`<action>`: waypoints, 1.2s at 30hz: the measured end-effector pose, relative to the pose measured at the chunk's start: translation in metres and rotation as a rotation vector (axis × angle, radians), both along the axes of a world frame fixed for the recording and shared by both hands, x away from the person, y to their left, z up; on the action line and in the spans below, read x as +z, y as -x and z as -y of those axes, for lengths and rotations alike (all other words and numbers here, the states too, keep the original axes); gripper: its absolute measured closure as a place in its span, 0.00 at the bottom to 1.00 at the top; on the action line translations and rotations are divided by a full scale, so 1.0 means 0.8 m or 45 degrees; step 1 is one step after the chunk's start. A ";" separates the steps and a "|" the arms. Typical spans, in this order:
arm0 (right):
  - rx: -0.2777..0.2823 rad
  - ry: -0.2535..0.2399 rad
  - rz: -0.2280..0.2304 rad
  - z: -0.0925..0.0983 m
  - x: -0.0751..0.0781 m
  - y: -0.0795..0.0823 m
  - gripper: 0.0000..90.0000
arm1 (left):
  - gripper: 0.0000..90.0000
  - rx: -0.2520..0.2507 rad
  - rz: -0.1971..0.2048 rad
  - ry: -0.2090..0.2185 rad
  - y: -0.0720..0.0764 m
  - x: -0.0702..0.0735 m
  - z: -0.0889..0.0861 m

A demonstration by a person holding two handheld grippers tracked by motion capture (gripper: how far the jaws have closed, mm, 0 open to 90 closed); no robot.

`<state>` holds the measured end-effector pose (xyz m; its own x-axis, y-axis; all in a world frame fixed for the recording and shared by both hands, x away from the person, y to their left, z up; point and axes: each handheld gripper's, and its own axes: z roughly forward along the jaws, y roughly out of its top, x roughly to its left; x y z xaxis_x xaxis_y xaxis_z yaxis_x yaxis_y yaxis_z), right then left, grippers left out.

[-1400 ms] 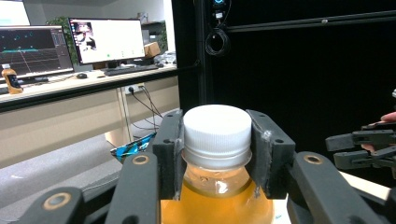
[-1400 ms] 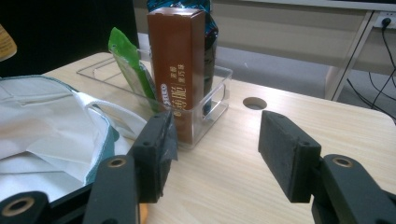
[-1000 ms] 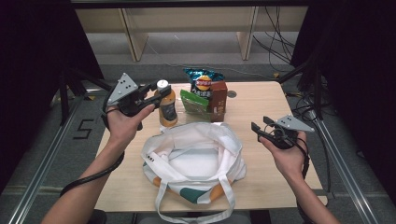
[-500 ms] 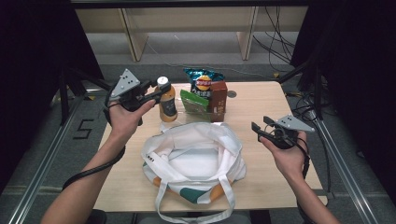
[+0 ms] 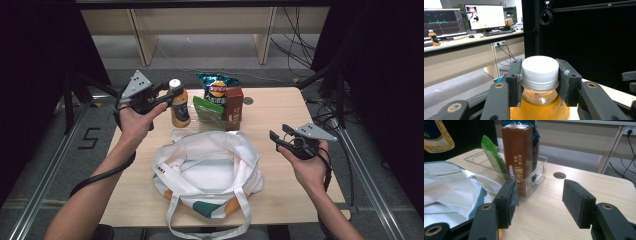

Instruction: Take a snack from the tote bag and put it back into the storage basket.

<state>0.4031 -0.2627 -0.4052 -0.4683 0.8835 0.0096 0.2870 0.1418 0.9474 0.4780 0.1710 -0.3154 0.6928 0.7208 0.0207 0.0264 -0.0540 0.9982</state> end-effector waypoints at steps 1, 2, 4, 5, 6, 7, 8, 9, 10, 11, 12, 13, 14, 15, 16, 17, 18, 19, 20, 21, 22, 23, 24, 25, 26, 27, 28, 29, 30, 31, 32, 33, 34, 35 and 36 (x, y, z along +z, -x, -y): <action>0.003 0.001 0.000 0.001 0.000 0.000 0.50 | 0.65 0.001 -0.005 0.000 -0.002 0.000 0.000; -0.002 0.000 -0.012 0.001 0.001 0.001 0.50 | 0.65 0.001 -0.005 -0.003 -0.003 0.000 0.000; -0.012 -0.012 -0.017 0.000 0.001 0.002 0.50 | 0.65 0.002 -0.008 0.000 -0.006 0.001 0.002; -0.009 -0.002 -0.013 0.000 0.001 0.002 0.50 | 0.65 0.001 -0.004 -0.008 -0.008 0.001 0.002; 0.000 0.001 -0.011 0.001 0.001 0.001 0.50 | 0.65 0.001 -0.004 -0.008 -0.009 0.002 0.003; -0.007 -0.002 -0.018 0.001 0.001 0.002 0.50 | 0.65 0.000 -0.001 -0.007 -0.010 0.002 0.003; -0.012 -0.010 -0.026 0.000 0.002 0.003 0.50 | 0.65 -0.003 0.004 -0.011 -0.012 0.003 0.004; -0.018 -0.013 -0.018 -0.001 0.002 0.003 0.50 | 0.65 -0.003 0.005 -0.013 -0.013 0.003 0.004; -0.021 -0.014 -0.017 0.000 0.003 0.003 0.50 | 0.65 -0.003 0.005 -0.015 -0.014 0.004 0.004; -0.018 -0.012 -0.009 0.000 0.003 0.003 0.50 | 0.65 -0.003 0.005 -0.019 -0.016 0.004 0.004; -0.025 -0.014 0.000 0.000 0.002 0.003 0.50 | 0.65 -0.004 0.005 -0.019 -0.017 0.004 0.004; -0.019 -0.002 0.026 0.002 0.002 0.000 0.50 | 0.65 -0.003 0.004 -0.022 -0.019 0.004 0.004; -0.015 0.002 0.014 0.002 0.002 0.000 0.50 | 0.65 -0.003 0.002 -0.021 -0.020 0.003 0.004; -0.016 0.002 0.016 0.002 0.002 0.000 0.50 | 0.65 -0.003 0.002 -0.019 -0.020 0.003 0.004; -0.015 0.002 0.018 0.002 0.002 0.000 0.50 | 0.65 -0.003 0.003 -0.025 -0.022 0.003 0.004; -0.008 0.008 0.005 0.002 0.003 0.001 0.50 | 0.65 -0.004 -0.001 -0.026 -0.023 0.003 0.005; -0.008 0.008 0.005 0.002 0.003 0.001 0.50 | 0.65 -0.004 -0.002 -0.032 -0.025 0.002 0.005; -0.007 0.009 0.005 0.002 0.003 0.001 0.50 | 0.65 -0.005 -0.004 -0.035 -0.026 0.001 0.005; -0.007 0.009 0.006 0.002 0.003 0.001 0.50 | 0.65 -0.007 -0.006 -0.037 -0.027 0.001 0.005; -0.006 0.009 0.007 0.002 0.003 0.001 0.50 | 0.65 -0.010 -0.009 -0.041 -0.029 0.000 0.005; -0.015 -0.003 0.019 0.001 0.002 0.000 0.50 | 0.65 -0.010 -0.014 -0.036 -0.030 0.000 0.006; -0.014 -0.002 0.014 0.001 0.003 0.000 0.50 | 0.65 -0.010 -0.015 -0.039 -0.031 0.000 0.006; -0.025 -0.011 0.011 0.000 0.003 0.001 0.50 | 0.65 -0.009 -0.018 -0.036 -0.033 0.000 0.006; -0.017 -0.004 0.015 0.001 0.003 0.000 0.50 | 0.65 -0.007 -0.018 -0.044 -0.035 0.000 0.005; -0.020 -0.008 0.013 0.001 0.003 0.000 0.50 | 0.65 -0.007 -0.020 -0.039 -0.036 0.000 0.006; -0.013 0.000 0.019 0.001 0.003 -0.001 0.50 | 0.65 -0.008 -0.018 -0.042 -0.037 0.000 0.006; -0.017 0.005 0.024 0.001 0.002 0.000 0.50 | 0.65 -0.009 -0.016 -0.041 -0.038 0.000 0.006; -0.013 0.006 0.022 0.001 0.002 -0.001 0.50 | 0.65 -0.009 -0.017 -0.048 -0.039 0.000 0.006; -0.004 -0.012 0.000 0.000 0.003 0.000 0.50 | 0.65 -0.011 -0.019 -0.046 -0.040 0.000 0.006; 0.001 0.002 0.015 0.001 0.002 -0.001 0.50 | 0.65 -0.011 -0.019 -0.045 -0.041 0.000 0.006; -0.001 0.004 0.015 0.001 0.002 -0.001 0.50 | 0.65 -0.011 -0.023 -0.043 -0.042 0.000 0.006; 0.000 0.004 0.016 0.001 0.002 -0.001 0.50 | 0.65 -0.013 -0.025 -0.042 -0.044 0.000 0.007; 0.000 0.004 0.015 0.001 0.002 -0.001 0.50 | 0.65 -0.012 -0.028 -0.045 -0.045 -0.001 0.007; 0.002 0.000 0.016 0.001 0.002 -0.001 0.50 | 0.65 -0.014 -0.029 -0.045 -0.046 -0.001 0.007; -0.001 0.004 0.015 0.001 0.002 -0.001 0.50 | 0.65 -0.010 -0.034 -0.047 -0.047 -0.002 0.007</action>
<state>0.4040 -0.2636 -0.4036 -0.4676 0.8839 0.0018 0.2762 0.1442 0.9502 0.5156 0.1654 -0.3170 0.6992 0.7144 0.0287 0.0527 -0.0915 0.9944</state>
